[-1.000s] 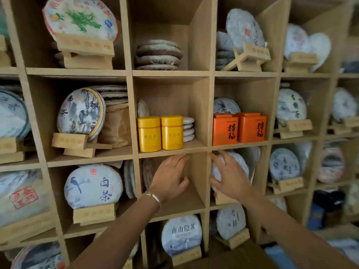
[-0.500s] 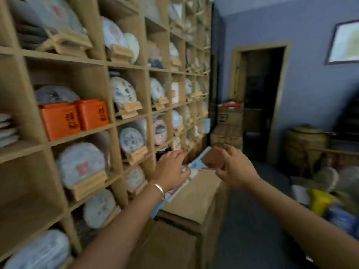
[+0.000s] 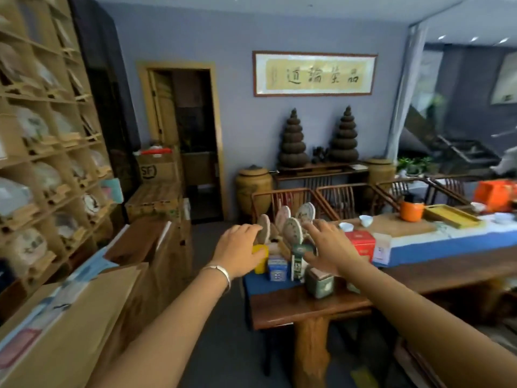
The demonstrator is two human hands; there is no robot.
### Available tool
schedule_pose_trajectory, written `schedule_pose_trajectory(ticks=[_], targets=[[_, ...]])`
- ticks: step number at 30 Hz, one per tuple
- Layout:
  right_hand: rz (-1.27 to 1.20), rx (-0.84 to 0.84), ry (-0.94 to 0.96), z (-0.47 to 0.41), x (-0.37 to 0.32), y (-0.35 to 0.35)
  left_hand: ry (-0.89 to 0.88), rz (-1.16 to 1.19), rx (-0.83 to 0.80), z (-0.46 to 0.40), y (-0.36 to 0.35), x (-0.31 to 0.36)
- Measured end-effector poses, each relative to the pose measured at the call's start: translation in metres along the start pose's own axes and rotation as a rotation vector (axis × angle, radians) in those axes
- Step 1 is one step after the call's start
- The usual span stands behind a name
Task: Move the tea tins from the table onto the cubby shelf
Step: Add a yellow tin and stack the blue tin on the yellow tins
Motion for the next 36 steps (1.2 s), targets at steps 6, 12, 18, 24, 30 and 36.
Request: schedule_pose_trajectory(ticks=[6,12,18,24,30,36], targets=[[-0.001,-0.087,-0.038,-0.017,0.098,-0.027,0.026,0.035,-0.099,-0.068,-0.075,0.039],[-0.050,-0.197,-0.007,-0.059,0.128,-0.086,0.080,0.017,-0.220,-0.101,-0.134,0.018],[-0.101,-0.297,0.012,-0.129,0.129,-0.167,0.148,0.063,-0.282,-0.142,-0.194,-0.045],[-0.152,-0.419,0.005,-0.212,0.133,-0.266,0.178,0.088,-0.445,-0.206,-0.281,-0.119],[-0.183,-0.583,-0.085,-0.260,0.145,-0.354,0.150,0.150,-0.601,-0.252,-0.361,-0.168],[-0.190,-0.744,-0.177,-0.274,0.163,-0.414,0.110,0.226,-0.707,-0.272,-0.425,-0.187]])
Point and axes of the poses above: each hand's wrist, its own z-axis away from the middle knuckle, its own y-axis out of the back of the hand, x = y × z, the point moved 5 cm from there along -z, towards the middle knuckle, and after that the axes turned 6 degrees about -z, right-handed, at the moved point
